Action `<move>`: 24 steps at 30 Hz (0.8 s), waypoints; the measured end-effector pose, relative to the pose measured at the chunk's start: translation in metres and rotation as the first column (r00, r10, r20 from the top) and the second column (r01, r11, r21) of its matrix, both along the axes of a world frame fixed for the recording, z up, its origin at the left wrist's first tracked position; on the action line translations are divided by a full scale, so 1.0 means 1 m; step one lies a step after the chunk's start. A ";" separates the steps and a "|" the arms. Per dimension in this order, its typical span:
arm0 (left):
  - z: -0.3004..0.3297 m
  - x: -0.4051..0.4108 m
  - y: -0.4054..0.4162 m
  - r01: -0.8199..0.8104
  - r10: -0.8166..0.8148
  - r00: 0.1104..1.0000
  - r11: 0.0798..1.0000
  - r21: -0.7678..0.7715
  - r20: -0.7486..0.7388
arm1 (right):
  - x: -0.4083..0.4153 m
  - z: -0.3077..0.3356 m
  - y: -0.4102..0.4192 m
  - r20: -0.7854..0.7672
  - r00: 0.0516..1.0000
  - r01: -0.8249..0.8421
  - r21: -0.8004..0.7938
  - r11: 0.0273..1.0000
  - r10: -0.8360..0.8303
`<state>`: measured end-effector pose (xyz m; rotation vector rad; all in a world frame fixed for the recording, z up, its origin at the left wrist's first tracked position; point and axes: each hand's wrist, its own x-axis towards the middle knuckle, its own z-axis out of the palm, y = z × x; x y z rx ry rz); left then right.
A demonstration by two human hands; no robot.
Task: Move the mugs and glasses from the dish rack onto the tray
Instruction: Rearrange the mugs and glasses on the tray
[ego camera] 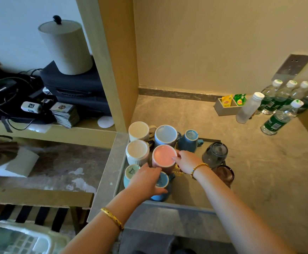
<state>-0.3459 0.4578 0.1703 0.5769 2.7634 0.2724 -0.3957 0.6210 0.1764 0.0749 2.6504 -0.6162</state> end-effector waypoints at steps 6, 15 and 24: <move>-0.004 -0.001 -0.044 0.017 0.018 0.969 0.990 0.139 -0.248 | 0.049 0.001 -0.012 -0.170 0.947 0.237 -0.202 0.950 -0.273; -0.020 -0.005 -0.078 -0.041 0.038 0.998 0.998 0.047 0.059 | 0.096 -0.036 -0.078 -0.074 0.930 0.315 -0.344 0.885 -0.360; -0.017 -0.005 -0.070 -0.109 0.106 0.989 0.994 0.019 0.104 | 0.094 -0.041 -0.057 -0.147 0.890 0.390 -0.247 0.887 -0.432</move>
